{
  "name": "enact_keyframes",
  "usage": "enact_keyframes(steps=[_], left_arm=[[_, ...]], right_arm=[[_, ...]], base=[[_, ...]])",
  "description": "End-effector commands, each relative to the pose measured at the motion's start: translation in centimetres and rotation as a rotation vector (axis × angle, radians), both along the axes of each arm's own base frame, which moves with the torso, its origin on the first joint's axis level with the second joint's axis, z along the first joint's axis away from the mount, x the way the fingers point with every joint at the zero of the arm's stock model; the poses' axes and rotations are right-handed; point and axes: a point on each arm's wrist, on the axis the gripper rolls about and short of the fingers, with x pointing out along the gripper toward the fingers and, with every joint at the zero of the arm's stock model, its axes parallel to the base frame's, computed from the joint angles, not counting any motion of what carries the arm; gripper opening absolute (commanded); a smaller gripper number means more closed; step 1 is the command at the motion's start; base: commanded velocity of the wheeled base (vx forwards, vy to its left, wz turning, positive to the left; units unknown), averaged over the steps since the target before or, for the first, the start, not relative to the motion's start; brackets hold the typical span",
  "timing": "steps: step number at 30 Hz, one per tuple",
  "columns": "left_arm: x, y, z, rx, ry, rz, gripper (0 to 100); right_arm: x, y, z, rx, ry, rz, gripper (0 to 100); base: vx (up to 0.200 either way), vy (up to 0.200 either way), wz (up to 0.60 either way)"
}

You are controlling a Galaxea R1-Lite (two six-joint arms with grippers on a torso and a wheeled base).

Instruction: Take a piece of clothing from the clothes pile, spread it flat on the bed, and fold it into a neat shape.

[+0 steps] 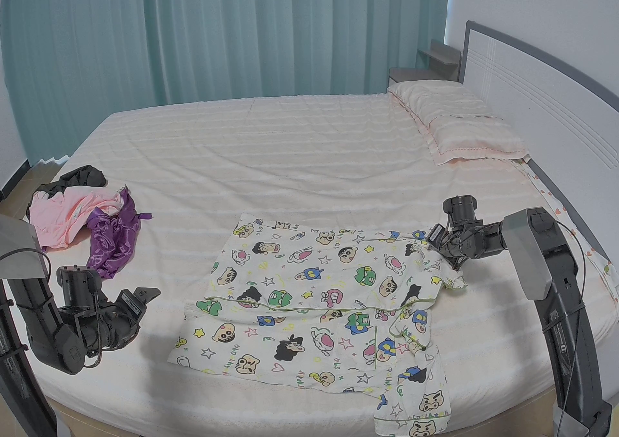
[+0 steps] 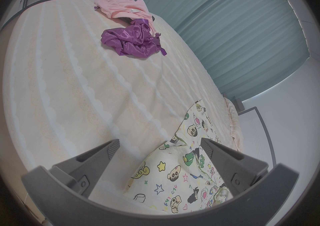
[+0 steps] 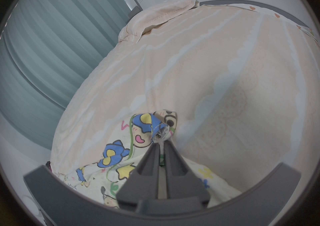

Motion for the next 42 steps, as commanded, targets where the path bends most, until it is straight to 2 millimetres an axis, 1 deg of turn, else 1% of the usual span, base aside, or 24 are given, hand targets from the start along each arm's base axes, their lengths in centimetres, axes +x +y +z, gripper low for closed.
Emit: enact_keyframes(steps=[1, 3, 4, 6, 8, 9, 11, 12, 14, 16, 18, 19, 21, 23, 25, 26, 27, 28, 29, 30, 33, 35, 38, 42], left_arm=[[0.0, 0.0, 0.0, -0.011, -0.001, 0.008, 100], [0.0, 0.0, 0.0, -0.016, -0.001, 0.012, 100], [0.0, 0.0, 0.0, -0.016, 0.001, 0.012, 100], [0.0, 0.0, 0.0, -0.016, -0.001, 0.012, 100], [0.0, 0.0, 0.1, -0.016, -0.001, 0.012, 100], [0.0, 0.0, 0.1, -0.017, -0.002, 0.013, 100], [-0.1, 0.0, 0.1, -0.017, 0.0, 0.013, 100], [-0.1, 0.0, 0.0, -0.017, 0.003, 0.013, 100], [-0.1, 0.0, 0.1, -0.017, -0.002, 0.013, 100], [-0.2, 0.0, 0.2, -0.016, -0.007, 0.013, 100], [-0.2, 0.0, 0.2, -0.016, -0.014, 0.012, 100], [-0.3, 0.0, 0.2, -0.017, -0.017, 0.011, 100], [-0.4, 0.0, 0.2, -0.018, -0.022, 0.009, 100], [-0.8, -0.1, 0.3, -0.031, -0.035, -0.014, 100], [-1.2, -0.2, 0.4, -0.037, -0.045, -0.026, 100], [-1.2, -0.2, 0.4, -0.037, -0.047, -0.027, 100], [-1.3, -0.2, 0.5, -0.036, -0.062, -0.027, 100], [-1.3, -0.2, 0.5, -0.036, -0.065, -0.028, 100], [-1.4, -0.2, 0.5, -0.036, -0.068, -0.029, 100], [-1.4, -0.2, 0.5, -0.036, -0.068, -0.029, 100], [-1.5, -0.3, 0.5, -0.037, -0.065, -0.035, 100], [-1.6, -0.4, 0.4, -0.037, -0.062, -0.038, 100], [-1.8, -0.6, 0.4, -0.04, -0.053, -0.048, 100], [-1.9, -0.7, 0.3, -0.041, -0.045, -0.051, 100]], right_arm=[[0.0, 0.0, 2.7, 0.026, -0.011, -0.004, 100], [0.1, 0.2, 4.2, 0.03, -0.041, 0.011, 100], [0.1, 0.6, 5.9, 0.037, -0.08, 0.027, 100], [0.2, 1.0, 8.0, 0.048, -0.131, 0.042, 100], [0.3, 1.3, 10.7, 0.064, -0.22, 0.065, 100], [0.4, 1.4, 12.8, 0.066, -0.3, 0.098, 100], [0.5, 1.5, 15.9, 0.039, -0.442, 0.154, 100], [0.3, 1.4, 16.9, 0.001, -0.513, 0.189, 100], [-0.2, 1.0, 16.4, -0.049, -0.549, 0.222, 100], [-0.9, 0.6, 15.5, -0.087, -0.53, 0.246, 100], [-1.0, 0.5, 15.4, -0.093, -0.523, 0.248, 100], [-1.9, -0.6, 15.4, -0.096, -0.492, 0.25, 100], [-2.6, -1.1, 15.4, -0.086, -0.471, 0.259, 100], [-4.5, -2.4, 15.7, -0.06, -0.42, 0.278, 100], [-6.2, -3.2, 15.3, -0.04, -0.372, 0.294, 100], [-6.5, -3.4, 15.3, -0.038, -0.367, 0.294, 100], [-8.1, -4.1, 15.0, -0.018, -0.323, 0.301, 100], [-8.6, -4.5, 14.9, -0.012, -0.31, 0.299, 100], [-10.0, -4.9, 14.8, 0.006, -0.28, 0.308, 100], [-10.0, -4.9, 14.8, 0.006, -0.28, 0.308, 100], [-13.2, -5.3, 13.1, 0.048, -0.173, 0.322, 100], [-14.3, -5.2, 12.2, 0.056, -0.126, 0.324, 100], [-15.5, -4.8, 10.8, 0.069, -0.062, 0.333, 100], [-16.0, -3.8, 9.5, 0.085, -0.015, 0.352, 100]], base=[[0.0, 0.0, 0.0], [0.0, 0.0, 0.0], [0.0, 0.0, 0.0], [0.0, 0.0, 0.0], [0.0, 0.0, 0.0], [0.0, 0.0, 0.0], [0.0, 0.0, 0.0], [0.0, 0.0, 0.0], [0.0, 0.0, 0.0], [0.0, 0.0, 0.0], [0.0, 0.0, 0.0], [0.0, 0.0, 0.0], [0.0, 0.0, 0.0], [0.0, 0.0, 0.0], [0.0, 0.0, 0.0], [0.0, 0.0, 0.0], [0.0, 0.0, 0.0], [0.0, 0.0, 0.0], [0.0, 0.0, 0.0], [0.0, 0.0, 0.0], [0.0, 0.0, 0.0], [0.0, 0.0, 0.0], [0.0, 0.0, 0.0], [0.0, 0.0, 0.0]])
